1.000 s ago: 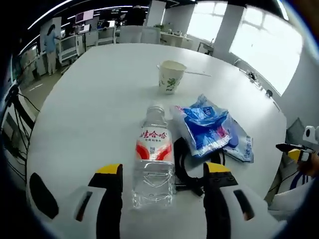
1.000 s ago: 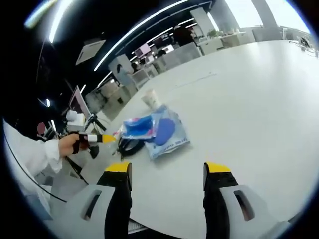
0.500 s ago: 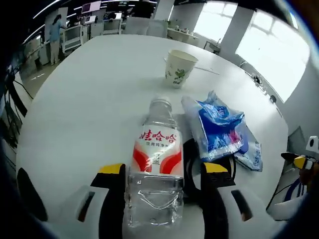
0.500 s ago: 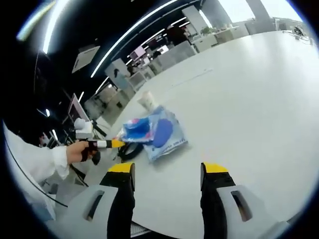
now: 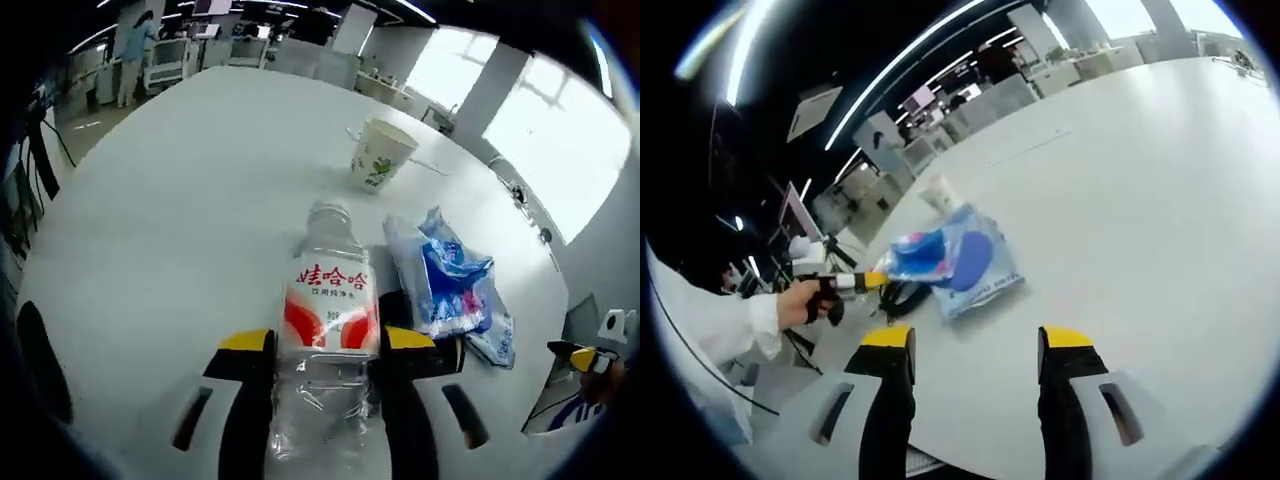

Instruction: Arrange the tabletop items into an orderly group along one side of the table until the central work area is clear of visible clutter.

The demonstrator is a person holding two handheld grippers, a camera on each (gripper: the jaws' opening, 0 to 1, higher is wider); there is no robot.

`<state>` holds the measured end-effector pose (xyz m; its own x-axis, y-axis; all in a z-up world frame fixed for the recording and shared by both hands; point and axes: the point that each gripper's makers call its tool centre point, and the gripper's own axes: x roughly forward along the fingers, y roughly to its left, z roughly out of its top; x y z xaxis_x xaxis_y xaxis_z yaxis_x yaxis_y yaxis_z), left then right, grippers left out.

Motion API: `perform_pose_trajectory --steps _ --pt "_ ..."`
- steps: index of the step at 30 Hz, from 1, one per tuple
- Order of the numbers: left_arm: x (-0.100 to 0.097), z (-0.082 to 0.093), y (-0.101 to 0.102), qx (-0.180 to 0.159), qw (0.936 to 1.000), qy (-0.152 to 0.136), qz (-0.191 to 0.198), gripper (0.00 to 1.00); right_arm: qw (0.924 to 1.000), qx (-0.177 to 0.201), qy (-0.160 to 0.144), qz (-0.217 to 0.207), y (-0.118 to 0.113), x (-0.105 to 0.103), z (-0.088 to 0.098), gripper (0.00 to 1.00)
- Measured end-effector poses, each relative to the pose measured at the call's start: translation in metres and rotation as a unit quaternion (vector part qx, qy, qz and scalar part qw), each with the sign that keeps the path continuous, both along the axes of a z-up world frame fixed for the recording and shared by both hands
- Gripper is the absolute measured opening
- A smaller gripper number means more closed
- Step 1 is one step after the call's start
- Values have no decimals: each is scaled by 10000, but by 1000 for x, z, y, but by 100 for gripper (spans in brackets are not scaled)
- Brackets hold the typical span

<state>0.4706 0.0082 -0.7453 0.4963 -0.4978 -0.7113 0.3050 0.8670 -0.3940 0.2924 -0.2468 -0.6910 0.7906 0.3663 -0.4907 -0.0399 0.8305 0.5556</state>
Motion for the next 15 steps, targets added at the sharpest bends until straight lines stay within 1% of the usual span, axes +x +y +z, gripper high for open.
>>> perform_pose_trajectory --steps 1,2,3,5,6,7,8,9,10,11,13,15 --pt "-1 1 0 -135 9998 55 112 40 10000 3 3 6 0 0 0 47" --pt "-2 3 1 -363 9989 129 272 39 10000 6 7 6 0 0 0 46" --pt "-3 3 3 -480 9978 178 418 39 10000 13 9 -5 0 1 0 46" --pt "-3 6 7 -856 9930 248 769 38 10000 23 3 -2 0 2 1 46" --pt "-4 7 7 -1232 9860 387 1058 38 10000 20 -2 11 1 2 2 46" --pt "-3 9 8 -1388 9827 399 1163 37 10000 13 -7 24 1 2 2 46" --pt "-5 10 8 -1645 9766 475 1298 38 10000 7 -7 34 2 3 2 46" --pt "-6 9 10 -1622 9774 409 1294 37 10000 11 -12 40 2 3 3 46" --pt "-10 9 12 -1407 9830 326 1131 37 10000 14 -10 44 2 3 3 46" --pt "-11 9 12 -1332 9851 267 1056 37 10000 13 -6 48 2 3 2 46" --pt "-12 13 12 -1365 9846 199 1077 37 10000 12 -4 59 3 4 3 46" --pt "-10 17 15 -1438 9826 116 1169 36 10000 54 -28 58 5 5 5 46"
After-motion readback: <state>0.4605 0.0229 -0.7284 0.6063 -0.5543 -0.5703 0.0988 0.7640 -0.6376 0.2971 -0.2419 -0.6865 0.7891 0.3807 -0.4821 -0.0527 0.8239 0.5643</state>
